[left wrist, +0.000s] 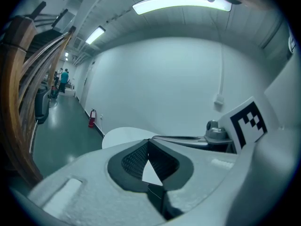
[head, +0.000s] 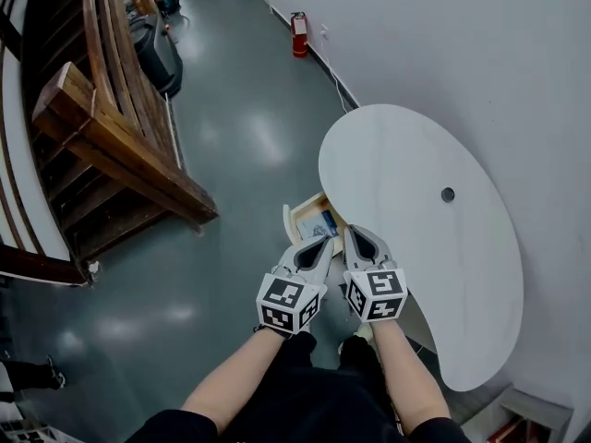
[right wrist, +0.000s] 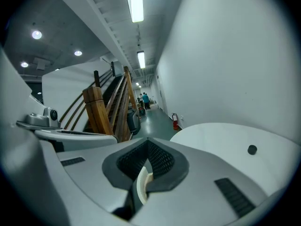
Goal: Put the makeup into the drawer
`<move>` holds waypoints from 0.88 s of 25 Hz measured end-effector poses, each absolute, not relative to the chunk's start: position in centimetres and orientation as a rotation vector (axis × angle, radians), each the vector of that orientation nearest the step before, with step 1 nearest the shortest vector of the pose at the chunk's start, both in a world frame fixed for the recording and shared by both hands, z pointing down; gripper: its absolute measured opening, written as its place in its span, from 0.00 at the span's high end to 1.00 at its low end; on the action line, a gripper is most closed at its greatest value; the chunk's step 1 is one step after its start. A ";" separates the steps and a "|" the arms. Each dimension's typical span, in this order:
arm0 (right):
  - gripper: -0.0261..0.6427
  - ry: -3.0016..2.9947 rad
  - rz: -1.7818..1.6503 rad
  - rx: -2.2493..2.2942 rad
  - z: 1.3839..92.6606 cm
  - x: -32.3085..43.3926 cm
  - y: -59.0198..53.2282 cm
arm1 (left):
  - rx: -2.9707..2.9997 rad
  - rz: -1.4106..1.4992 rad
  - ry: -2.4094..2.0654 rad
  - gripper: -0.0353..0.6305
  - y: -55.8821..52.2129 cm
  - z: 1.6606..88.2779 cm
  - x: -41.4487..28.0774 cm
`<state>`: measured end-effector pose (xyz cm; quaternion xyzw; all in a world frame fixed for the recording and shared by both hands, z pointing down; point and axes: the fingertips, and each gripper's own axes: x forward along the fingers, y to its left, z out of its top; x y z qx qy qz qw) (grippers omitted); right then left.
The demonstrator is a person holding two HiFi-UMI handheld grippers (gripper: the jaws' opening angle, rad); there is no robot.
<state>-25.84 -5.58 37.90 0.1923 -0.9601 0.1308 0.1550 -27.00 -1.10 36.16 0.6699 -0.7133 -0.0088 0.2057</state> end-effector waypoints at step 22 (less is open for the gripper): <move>0.94 -2.920 0.245 0.571 26.3 -24.5 -4.4 | 1.981 -0.067 -2.078 0.94 -1.0 25.7 -26.3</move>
